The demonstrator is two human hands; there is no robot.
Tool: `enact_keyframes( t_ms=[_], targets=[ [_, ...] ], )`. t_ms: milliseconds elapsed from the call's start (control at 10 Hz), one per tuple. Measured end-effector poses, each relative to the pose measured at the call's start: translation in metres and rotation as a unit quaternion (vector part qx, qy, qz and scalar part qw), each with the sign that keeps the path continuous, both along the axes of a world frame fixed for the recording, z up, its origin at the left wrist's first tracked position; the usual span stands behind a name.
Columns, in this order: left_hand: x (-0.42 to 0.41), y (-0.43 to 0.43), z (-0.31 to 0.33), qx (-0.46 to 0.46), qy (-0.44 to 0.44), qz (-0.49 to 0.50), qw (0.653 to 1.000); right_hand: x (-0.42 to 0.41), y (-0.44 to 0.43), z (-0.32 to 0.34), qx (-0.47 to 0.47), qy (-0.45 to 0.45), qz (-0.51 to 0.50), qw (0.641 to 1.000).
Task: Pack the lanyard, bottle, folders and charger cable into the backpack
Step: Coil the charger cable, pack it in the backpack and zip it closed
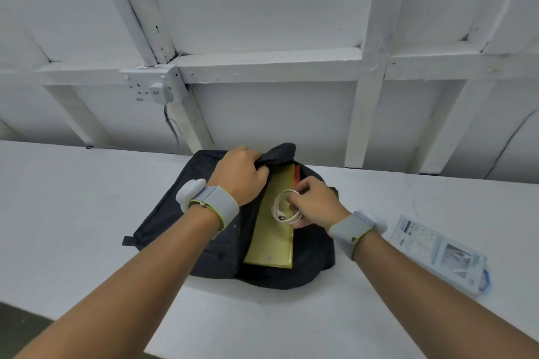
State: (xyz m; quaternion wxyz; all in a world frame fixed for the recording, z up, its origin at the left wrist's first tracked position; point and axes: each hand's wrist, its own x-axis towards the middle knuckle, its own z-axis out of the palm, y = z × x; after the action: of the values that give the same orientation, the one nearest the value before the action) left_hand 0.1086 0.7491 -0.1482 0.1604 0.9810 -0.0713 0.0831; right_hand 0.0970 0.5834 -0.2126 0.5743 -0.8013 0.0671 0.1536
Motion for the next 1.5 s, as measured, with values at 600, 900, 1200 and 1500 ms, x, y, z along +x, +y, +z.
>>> enact_keyframes(
  t_ms=[600, 900, 1200, 1500],
  targets=[
    [0.017, -0.01, -0.018, -0.069, 0.097, -0.071, 0.99, -0.011, 0.047, -0.04, -0.263, -0.087, 0.093, 0.956],
    [0.026, -0.053, -0.055, 0.066, 0.204, -0.09, 0.973, -0.04, -0.059, -0.053, -0.423, -0.03, -0.094, 0.901],
    [0.02, -0.048, -0.056, 0.055, 0.208, -0.098, 0.972, -0.058, -0.07, -0.08, -0.541, 0.097, -0.007, 0.835],
    [0.024, -0.011, -0.024, -0.016, 0.169, -0.07, 0.983, -0.014, -0.023, -0.005, -0.303, -0.141, -0.118, 0.935]
  ],
)
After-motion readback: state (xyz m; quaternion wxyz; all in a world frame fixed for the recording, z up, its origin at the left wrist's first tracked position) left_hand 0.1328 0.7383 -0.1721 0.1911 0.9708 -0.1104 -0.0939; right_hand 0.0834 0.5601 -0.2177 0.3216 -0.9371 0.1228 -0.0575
